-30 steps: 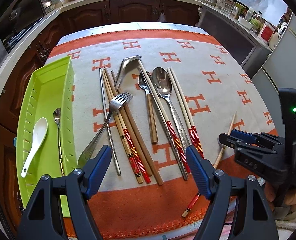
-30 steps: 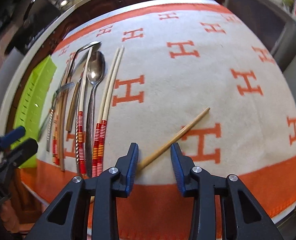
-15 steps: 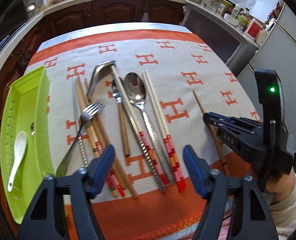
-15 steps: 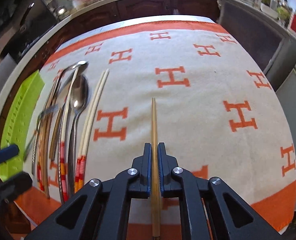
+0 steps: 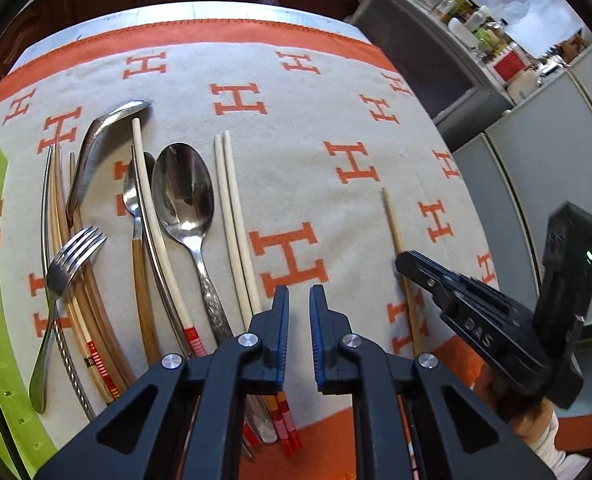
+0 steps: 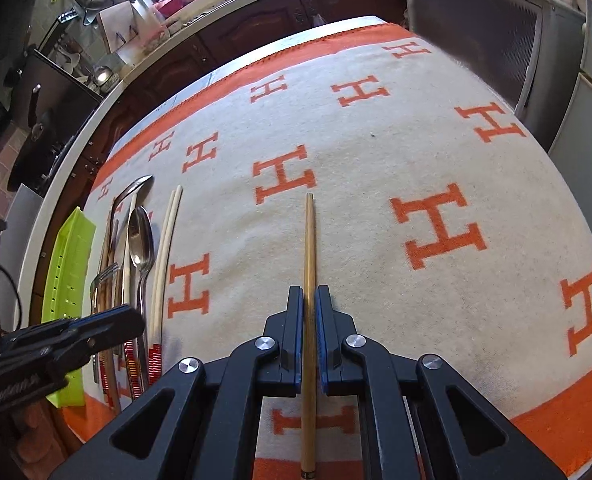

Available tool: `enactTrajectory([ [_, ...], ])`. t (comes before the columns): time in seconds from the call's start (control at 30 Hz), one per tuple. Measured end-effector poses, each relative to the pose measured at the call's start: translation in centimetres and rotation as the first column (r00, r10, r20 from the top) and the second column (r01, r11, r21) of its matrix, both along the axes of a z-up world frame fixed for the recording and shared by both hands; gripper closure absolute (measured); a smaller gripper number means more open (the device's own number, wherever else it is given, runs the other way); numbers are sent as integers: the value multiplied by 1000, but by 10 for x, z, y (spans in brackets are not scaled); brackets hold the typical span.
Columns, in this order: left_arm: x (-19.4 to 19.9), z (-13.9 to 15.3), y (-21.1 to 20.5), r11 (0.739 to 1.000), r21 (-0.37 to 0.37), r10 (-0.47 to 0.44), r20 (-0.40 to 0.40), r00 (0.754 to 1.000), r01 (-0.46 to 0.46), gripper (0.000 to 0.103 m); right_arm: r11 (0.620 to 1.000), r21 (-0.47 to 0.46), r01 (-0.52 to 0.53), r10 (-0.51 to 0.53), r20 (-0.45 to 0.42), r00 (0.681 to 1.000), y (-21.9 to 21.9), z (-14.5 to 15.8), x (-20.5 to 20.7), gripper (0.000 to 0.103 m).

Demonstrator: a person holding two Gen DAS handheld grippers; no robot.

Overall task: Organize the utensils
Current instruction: 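Grasp the lone wooden chopstick with the right tool while the left grasps the red-banded chopstick pair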

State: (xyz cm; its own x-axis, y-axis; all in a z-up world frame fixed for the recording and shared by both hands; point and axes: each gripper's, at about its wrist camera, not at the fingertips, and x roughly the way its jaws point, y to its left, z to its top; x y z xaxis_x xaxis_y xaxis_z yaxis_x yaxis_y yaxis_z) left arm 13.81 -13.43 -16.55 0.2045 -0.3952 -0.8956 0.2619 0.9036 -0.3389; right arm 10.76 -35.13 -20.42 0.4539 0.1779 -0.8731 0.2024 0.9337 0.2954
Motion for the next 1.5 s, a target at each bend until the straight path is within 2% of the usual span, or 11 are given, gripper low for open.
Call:
enactTrajectory([
  [0.17,10,-10,1,999,24,40,-49,998,-39,95,999,33,2,-2,7,1000,-3,-3,-1,98],
  [0.5,17,-26,-6,995,82,62,-93,994,-55,95,997,82,-1,-1,18,1000,-8,-5,-3,98],
  [0.77,12,-11,-8,990,120,75,-37,997,-70,92,995,99,-3,1,23,1000,-9,-7,-4,98],
  [0.93,14,-18,-8,987,145,76,-58,995,-67,92,995,104,0,-3,26,1000,-10,-7,-5,97],
  [1.2,15,-19,-18,982,181,55,-27,998,-49,90,994,111,2,-5,27,1000,-10,-7,-7,97],
  [1.33,19,-19,-28,970,238,44,11,999,-46,87,994,111,2,-5,27,1000,-10,-7,-7,97],
  [1.4,21,-24,-31,960,279,38,7,999,-39,81,994,111,3,-6,27,1000,-9,-7,-7,97],
  [1.5,23,-27,-37,953,301,21,24,999,-28,80,994,112,2,-6,28,1000,-9,-7,-7,97],
])
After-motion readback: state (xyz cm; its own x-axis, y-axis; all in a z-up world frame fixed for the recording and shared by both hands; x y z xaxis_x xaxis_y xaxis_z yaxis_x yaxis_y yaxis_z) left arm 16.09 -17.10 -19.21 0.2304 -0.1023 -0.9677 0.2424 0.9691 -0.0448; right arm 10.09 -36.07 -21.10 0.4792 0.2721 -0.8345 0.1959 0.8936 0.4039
